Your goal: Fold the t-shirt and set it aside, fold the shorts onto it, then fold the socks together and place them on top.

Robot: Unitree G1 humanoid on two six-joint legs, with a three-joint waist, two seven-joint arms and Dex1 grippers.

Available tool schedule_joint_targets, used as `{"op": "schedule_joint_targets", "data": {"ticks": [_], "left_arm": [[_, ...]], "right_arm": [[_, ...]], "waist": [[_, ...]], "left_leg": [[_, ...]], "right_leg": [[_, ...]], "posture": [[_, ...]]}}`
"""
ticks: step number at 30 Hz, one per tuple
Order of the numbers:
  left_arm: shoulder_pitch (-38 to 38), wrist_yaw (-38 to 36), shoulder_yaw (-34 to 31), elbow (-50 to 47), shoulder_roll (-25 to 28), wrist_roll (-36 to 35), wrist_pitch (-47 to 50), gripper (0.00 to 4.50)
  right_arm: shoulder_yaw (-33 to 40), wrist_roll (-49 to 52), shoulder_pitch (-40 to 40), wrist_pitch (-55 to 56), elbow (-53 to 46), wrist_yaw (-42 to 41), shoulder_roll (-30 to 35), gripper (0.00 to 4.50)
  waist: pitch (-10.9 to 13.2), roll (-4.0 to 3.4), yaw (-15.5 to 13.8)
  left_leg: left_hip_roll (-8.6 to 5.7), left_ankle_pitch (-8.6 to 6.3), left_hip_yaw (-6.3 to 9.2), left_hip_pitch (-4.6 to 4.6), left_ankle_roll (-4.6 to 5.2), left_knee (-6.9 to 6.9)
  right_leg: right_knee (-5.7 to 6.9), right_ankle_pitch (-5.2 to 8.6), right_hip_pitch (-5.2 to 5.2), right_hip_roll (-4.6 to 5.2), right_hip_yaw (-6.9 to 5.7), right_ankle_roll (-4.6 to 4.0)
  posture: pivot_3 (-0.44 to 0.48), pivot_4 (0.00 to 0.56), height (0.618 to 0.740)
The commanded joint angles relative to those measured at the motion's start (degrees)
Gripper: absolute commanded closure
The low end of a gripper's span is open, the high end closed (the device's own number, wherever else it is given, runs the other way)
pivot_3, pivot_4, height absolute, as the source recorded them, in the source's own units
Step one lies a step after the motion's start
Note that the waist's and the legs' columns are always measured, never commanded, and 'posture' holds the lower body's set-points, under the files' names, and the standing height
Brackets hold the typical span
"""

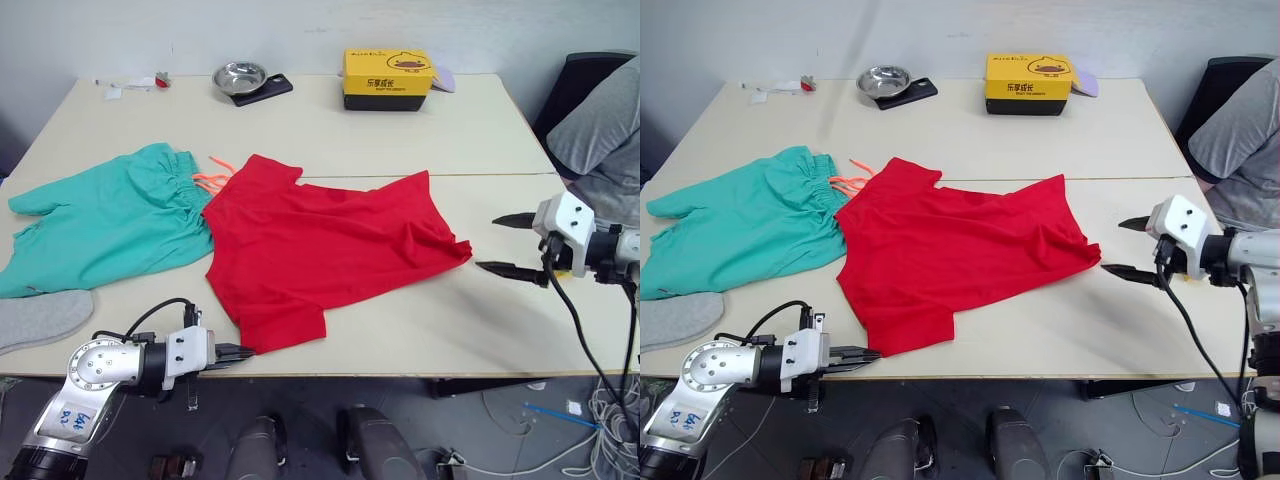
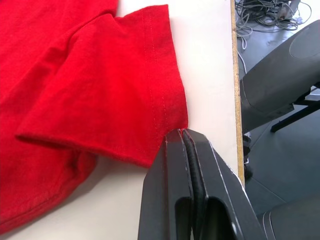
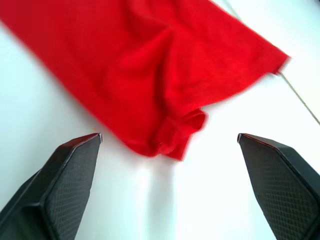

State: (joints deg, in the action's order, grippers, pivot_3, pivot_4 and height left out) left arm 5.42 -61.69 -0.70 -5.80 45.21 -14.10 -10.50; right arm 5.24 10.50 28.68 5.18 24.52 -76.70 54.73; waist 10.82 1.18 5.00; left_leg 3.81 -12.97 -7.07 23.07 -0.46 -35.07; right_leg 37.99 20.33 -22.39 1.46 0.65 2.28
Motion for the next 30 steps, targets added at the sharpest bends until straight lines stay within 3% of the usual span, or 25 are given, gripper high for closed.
{"op": "schedule_joint_targets", "data": {"ticks": [1, 7, 10, 17, 21, 26, 30], "left_arm": [[0.5, 0.2, -0.3, -0.2, 0.1, 0.1, 0.6, 4.5], [0.0, 0.1, -0.1, -0.2, 0.1, 0.1, 1.0, 4.5], [-0.3, 0.0, -0.2, 0.1, 0.1, 0.2, 0.9, 4.5], [-0.2, 0.0, -0.5, 0.1, 0.4, 0.3, 1.0, 4.5], [0.9, 0.2, -1.4, -0.4, 0.5, -0.3, 1.3, 4.5], [5.6, -1.1, -7.6, -5.9, 1.6, -9.2, 7.9, 4.5], [10.8, -4.7, -13.1, -7.1, 4.9, -12.4, 10.5, 4.5]], "right_arm": [[-2.4, -2.0, 0.6, 7.5, 1.9, -1.2, -1.0, 0.01], [-8.4, -9.1, 4.5, 19.6, 9.0, 1.8, -3.9, 0.01], [-10.6, -13.1, 7.7, 23.2, 14.4, 5.5, -4.5, 0.6], [-11.7, -13.8, 10.0, 22.6, 16.9, 3.7, -3.1, 3.09], [-10.1, -5.8, 6.0, 9.8, 6.8, -8.3, 0.4, 4.44], [-8.0, 2.4, -1.8, -7.7, -10.4, -13.8, 6.8, 4.48], [-5.8, 4.6, -6.3, -10.1, -14.6, -11.3, 7.6, 4.48]], "waist": [[0.0, 0.0, -0.1], [0.0, 0.0, -0.1], [0.0, 0.0, -0.2], [0.0, 0.0, -0.2], [0.0, 0.0, -0.4], [0.0, 0.01, -0.1], [0.0, 0.02, -0.2]], "left_leg": [[0.0, 0.0, 0.0, 0.0, 0.0, -0.01], [-0.02, 0.02, 0.0, 0.01, -0.03, -0.04], [-0.02, 0.02, 0.0, 0.01, -0.03, -0.06], [-0.02, 0.04, 0.01, 0.01, -0.07, -0.07], [-0.01, 0.04, 0.02, 0.01, -0.06, -0.07], [0.03, 0.01, 0.09, 0.02, -0.02, -0.05], [0.04, 0.01, 0.13, -0.03, -0.04, -0.06]], "right_leg": [[0.0, 0.0, 0.0, 0.0, 0.0, 0.0], [0.01, 0.0, 0.0, 0.02, 0.01, 0.0], [0.0, 0.0, 0.0, 0.03, 0.01, 0.0], [0.0, 0.0, 0.02, 0.04, 0.01, 0.0], [0.01, 0.0, 0.04, 0.04, 0.01, 0.0], [0.05, 0.0, 0.03, 0.05, -0.03, 0.0], [0.06, 0.01, 0.05, 0.05, -0.06, -0.03]], "posture": [[0.0, 0.15, 0.74], [0.0, 0.15, 0.74], [0.0, 0.15, 0.74], [0.0, 0.15, 0.74], [0.0, 0.15, 0.74], [0.0, 0.15, 0.74], [0.0, 0.15, 0.74]]}}
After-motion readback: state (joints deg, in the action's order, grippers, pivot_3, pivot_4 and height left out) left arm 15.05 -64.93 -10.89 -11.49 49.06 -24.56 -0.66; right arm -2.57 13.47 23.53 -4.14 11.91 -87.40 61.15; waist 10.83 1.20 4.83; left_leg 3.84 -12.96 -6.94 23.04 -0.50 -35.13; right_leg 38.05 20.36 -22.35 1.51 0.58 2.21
